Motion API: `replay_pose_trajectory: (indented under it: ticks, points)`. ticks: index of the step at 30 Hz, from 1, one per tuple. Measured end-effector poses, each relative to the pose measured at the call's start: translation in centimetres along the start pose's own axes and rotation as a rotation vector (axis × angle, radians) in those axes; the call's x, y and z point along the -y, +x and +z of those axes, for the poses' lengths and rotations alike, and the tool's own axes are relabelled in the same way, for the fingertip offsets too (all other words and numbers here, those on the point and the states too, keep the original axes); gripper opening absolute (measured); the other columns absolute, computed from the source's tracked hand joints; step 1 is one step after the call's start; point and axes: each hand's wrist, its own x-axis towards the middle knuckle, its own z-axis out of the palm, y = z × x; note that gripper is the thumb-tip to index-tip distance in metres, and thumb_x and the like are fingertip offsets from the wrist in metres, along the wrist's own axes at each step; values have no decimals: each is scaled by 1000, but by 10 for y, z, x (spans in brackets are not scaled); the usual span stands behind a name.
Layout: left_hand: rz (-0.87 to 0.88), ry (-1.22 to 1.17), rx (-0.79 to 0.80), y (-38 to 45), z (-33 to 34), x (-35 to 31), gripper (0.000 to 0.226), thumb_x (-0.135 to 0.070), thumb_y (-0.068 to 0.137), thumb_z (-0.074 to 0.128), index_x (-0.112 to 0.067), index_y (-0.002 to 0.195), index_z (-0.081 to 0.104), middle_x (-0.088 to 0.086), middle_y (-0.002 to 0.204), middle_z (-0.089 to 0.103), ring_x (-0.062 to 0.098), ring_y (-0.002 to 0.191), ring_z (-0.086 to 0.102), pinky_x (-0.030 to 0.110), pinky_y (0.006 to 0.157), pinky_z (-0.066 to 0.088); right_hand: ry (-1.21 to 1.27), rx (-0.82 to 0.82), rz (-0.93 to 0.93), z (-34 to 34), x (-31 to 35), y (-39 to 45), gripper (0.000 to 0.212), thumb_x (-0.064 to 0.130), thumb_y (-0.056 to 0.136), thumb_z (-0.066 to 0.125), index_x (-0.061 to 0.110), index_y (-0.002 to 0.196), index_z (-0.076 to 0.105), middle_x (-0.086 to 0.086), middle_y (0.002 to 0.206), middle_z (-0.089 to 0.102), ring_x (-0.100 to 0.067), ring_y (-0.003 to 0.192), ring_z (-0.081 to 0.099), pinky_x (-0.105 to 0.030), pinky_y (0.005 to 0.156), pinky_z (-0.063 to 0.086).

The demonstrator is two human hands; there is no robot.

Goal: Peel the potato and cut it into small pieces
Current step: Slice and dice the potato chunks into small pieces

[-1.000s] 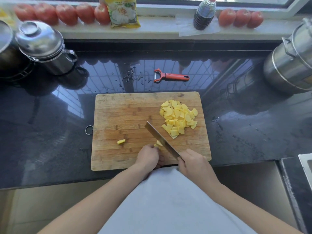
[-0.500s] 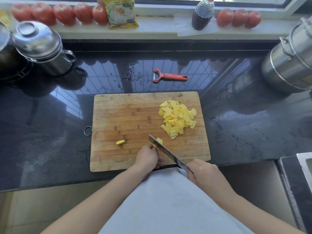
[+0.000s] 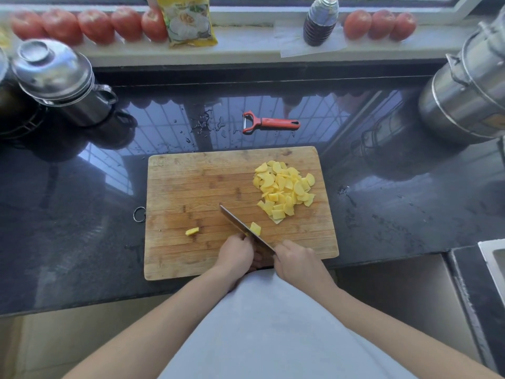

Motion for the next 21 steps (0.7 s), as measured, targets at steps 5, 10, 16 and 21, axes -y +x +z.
replay_pose_trajectory:
  ticks: [5,10,16,21]
  points:
    - [-12,-13,29,-1,-2,1,30,-14,99,44,-2,104,70,21,87,78,37,83,77,50,81,64,103,-105,-10,-10,7,14,21,19,94,52,14,74,54,-3,70,50,-35,56,54,-42,45,44]
    - [2,38,23,2,-3,-3,27,-21,109,39,0,111,57,23,90,77,35,77,77,43,71,63,123,-114,100,-34,-13,8,20,20,98,55,13,80,61,3,74,50,-26,63,54,-41,55,45]
    - [10,117,12,2,-42,-8,19,-14,106,46,-8,104,64,16,96,77,29,74,73,41,75,63,165,-83,85,-48,-9,-6,23,17,98,57,18,75,54,8,70,44,-19,58,48,-34,51,38]
    - [188,307,-282,-16,-100,5,18,-14,104,52,-21,97,67,-1,87,75,20,73,72,40,67,60,226,47,82,-31,4,-8,21,21,99,53,17,80,60,4,75,52,-21,69,53,-36,60,43]
